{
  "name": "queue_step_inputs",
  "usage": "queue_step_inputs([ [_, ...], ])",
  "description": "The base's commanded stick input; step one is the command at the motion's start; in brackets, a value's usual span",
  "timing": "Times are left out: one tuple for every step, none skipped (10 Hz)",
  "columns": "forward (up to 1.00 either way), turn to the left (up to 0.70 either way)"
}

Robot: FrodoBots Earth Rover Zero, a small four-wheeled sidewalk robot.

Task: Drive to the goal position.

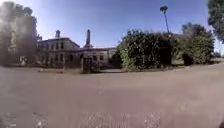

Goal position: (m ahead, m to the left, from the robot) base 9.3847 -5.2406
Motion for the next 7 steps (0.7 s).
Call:
queue_step_inputs([
  [0.7, 0.0],
  [0.7, 0.0],
  [0.7, 0.0],
  [0.7, -0.01],
  [0.7, -0.07],
  [0.7, -0.07],
  [0.7, -0.05],
])
